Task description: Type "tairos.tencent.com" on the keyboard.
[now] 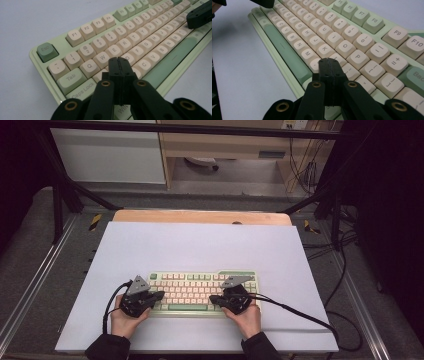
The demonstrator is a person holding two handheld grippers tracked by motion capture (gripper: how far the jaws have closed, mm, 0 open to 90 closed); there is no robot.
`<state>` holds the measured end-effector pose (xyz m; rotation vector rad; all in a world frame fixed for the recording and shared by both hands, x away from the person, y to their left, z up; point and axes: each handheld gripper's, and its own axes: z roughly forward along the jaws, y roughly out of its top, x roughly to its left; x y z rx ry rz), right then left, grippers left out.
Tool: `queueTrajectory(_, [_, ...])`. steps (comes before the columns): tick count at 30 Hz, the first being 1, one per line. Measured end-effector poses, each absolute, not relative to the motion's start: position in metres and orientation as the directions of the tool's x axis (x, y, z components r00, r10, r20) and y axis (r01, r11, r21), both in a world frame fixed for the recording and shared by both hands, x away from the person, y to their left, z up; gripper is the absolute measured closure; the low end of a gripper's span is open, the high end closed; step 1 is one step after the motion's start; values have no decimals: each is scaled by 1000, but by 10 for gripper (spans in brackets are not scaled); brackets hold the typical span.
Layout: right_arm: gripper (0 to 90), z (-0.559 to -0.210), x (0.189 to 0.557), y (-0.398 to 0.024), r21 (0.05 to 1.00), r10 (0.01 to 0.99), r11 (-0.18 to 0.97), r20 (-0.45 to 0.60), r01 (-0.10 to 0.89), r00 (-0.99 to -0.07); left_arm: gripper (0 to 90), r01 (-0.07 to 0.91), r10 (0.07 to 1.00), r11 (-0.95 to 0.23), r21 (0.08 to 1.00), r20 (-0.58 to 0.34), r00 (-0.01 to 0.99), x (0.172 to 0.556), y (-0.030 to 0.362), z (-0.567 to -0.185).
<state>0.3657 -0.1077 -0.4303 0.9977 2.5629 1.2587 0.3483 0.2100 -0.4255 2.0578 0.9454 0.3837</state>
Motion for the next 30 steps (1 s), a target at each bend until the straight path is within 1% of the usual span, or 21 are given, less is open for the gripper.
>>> queueTrajectory(10, [900,-432,366,-108,739,605,449,162,502,-780,900,488,739,-382,785,-58,671,348,210,-426])
queueTrajectory(22, [900,-421,366,-117,759,616,432,147,488,-774,900,486,737,-385,785,-56,673,348,209,-426])
queueTrajectory(30, [900,-420,367,-127,761,636,411,155,502,-756,900,483,733,-382,788,-60,677,347,207,-425])
